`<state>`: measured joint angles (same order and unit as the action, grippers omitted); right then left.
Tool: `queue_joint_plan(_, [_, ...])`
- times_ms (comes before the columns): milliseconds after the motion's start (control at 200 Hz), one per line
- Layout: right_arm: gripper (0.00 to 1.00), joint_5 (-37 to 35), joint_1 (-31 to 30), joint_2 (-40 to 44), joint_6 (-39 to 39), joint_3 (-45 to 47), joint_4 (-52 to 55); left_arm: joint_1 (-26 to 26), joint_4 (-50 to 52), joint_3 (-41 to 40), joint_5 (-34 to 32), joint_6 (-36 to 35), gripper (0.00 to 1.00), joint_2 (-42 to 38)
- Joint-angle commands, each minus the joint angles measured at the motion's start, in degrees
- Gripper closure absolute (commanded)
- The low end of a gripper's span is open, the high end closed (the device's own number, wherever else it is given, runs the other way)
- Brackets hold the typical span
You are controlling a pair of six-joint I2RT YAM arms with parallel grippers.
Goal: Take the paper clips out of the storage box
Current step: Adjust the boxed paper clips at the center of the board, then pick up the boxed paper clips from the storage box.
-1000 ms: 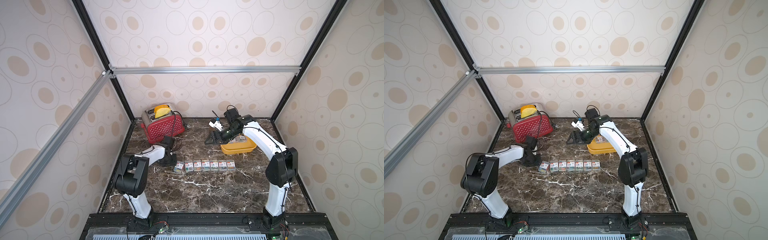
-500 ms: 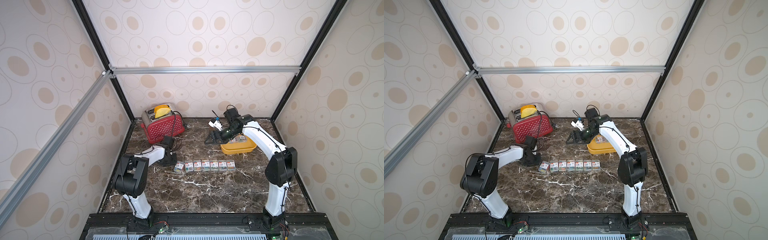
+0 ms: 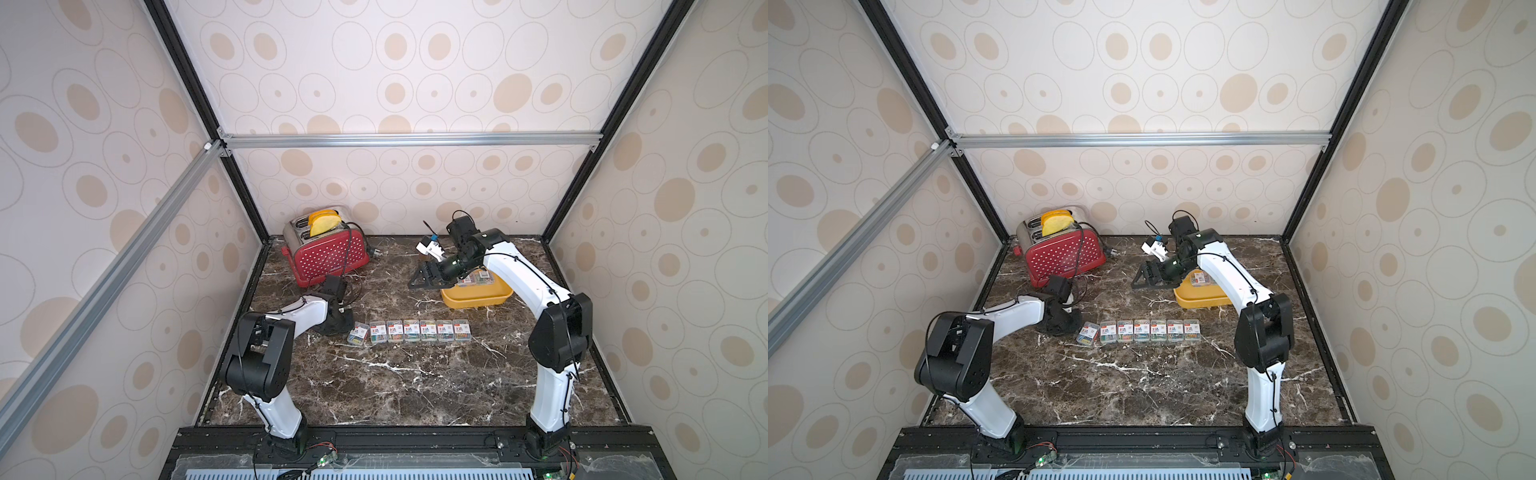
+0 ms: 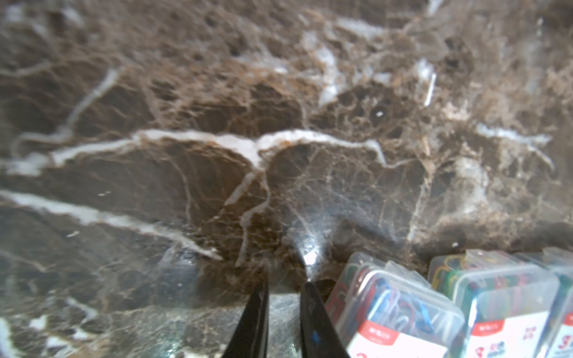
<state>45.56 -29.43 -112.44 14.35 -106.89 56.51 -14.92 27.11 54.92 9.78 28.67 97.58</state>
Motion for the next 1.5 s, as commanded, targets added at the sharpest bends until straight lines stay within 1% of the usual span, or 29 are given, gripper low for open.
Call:
queue_joint_plan(0, [0.11,1.0,0.1,-0.7,-0.3,-1.2,1.0,-1.7,3.7,-2.6,3.5,1.1,0.82,2.7])
queue_joint_plan(215, [0.11,1.0,0.0,-0.8,-0.2,-1.3,1.1,-2.5,3.8,-1.7,5.0,1.1,0.86,3.3])
queue_joint_plan(290, [0.11,1.1,0.0,-0.8,-0.3,-1.5,1.1,-2.5,4.0,-1.7,4.4,1.2,0.86,3.3])
queue_joint_plan(456, [0.11,1.4,0.1,-0.9,-0.4,-1.5,1.3,-2.5,4.8,-0.7,2.8,0.6,0.82,3.4])
queue_joint_plan(651, [0.11,0.9,0.0,-1.0,-0.9,-1.3,1.6,-2.5,6.3,2.1,-0.5,-1.5,0.75,3.3])
queue_joint_plan(871, [0.11,-0.6,0.3,-0.9,-1.6,-1.6,2.1,-2.5,7.2,4.3,-1.8,-2.4,0.72,3.7])
queue_joint_plan(906, [0.11,-1.1,0.4,-0.9,-1.6,-1.7,2.2,-2.5,7.2,4.2,-1.8,-2.4,0.7,3.3])
queue_joint_plan(946, [0.11,-1.7,0.8,-0.8,-1.7,-1.7,2.2,-2.5,7.2,3.9,-2.1,-2.4,0.64,2.6])
queue_joint_plan(1002, [0.11,-3.0,1.3,-0.9,-1.7,-2.1,2.1,-2.6,7.3,3.5,-3.1,-2.5,0.58,1.1])
queue_joint_plan(1092, [0.11,-5.9,2.4,-1.3,-1.9,-3.4,2.3,-2.4,7.8,3.5,-4.9,-2.8,0.53,-1.4])
queue_joint_plan(1222, [0.11,-10.7,4.7,-2.4,-2.5,-5.2,2.8,-2.2,8.7,5.7,-5.7,-4.1,0.46,-3.7])
queue_joint_plan(1247, [0.11,-11.8,5.3,-2.7,-2.6,-5.5,2.8,-2.2,10.5,6.3,-5.7,-4.4,0.45,-4.1])
queue_joint_plan(1312, [0.11,-16.0,7.0,-3.1,-2.5,-6.0,2.9,-2.2,11.1,7.6,-5.5,-5.0,0.42,-5.2])
queue_joint_plan(1397, [0.11,-23.3,8.9,-4.1,-2.8,-6.2,3.0,-2.1,11.2,9.4,-3.9,-5.9,0.34,-6.6])
queue_joint_plan(1497, [0.11,-28.9,11.4,-6.4,-2.7,-6.3,2.9,-2.0,11.2,12.2,-1.6,-6.7,0.25,-8.1])
